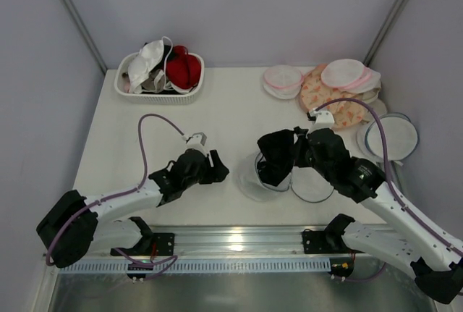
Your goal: Unzip the laundry bag and remove the bra
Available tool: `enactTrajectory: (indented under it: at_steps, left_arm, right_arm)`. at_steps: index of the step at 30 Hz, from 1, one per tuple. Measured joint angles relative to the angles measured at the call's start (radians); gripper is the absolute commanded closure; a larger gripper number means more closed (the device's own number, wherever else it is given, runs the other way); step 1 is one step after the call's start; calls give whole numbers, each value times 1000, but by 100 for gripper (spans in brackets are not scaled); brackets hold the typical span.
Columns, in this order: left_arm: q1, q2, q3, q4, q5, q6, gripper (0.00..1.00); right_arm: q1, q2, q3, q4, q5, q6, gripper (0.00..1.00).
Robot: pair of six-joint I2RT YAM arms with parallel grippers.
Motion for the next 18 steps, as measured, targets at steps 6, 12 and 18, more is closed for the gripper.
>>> enactTrajectory:
  at_steps: [6, 12, 18]
  left_arm:
    - [0, -13, -1, -9, 0, 0, 39]
    - [0, -40, -6, -22, 0, 0, 39]
    - [0, -109, -14, -45, -3, 0, 39]
  right_arm:
    - [0, -42, 0, 85, -37, -22, 96]
    - [-1, -35, 167, 191, -127, -79, 97]
    - [-1, 32, 343, 333, -145, -157, 97]
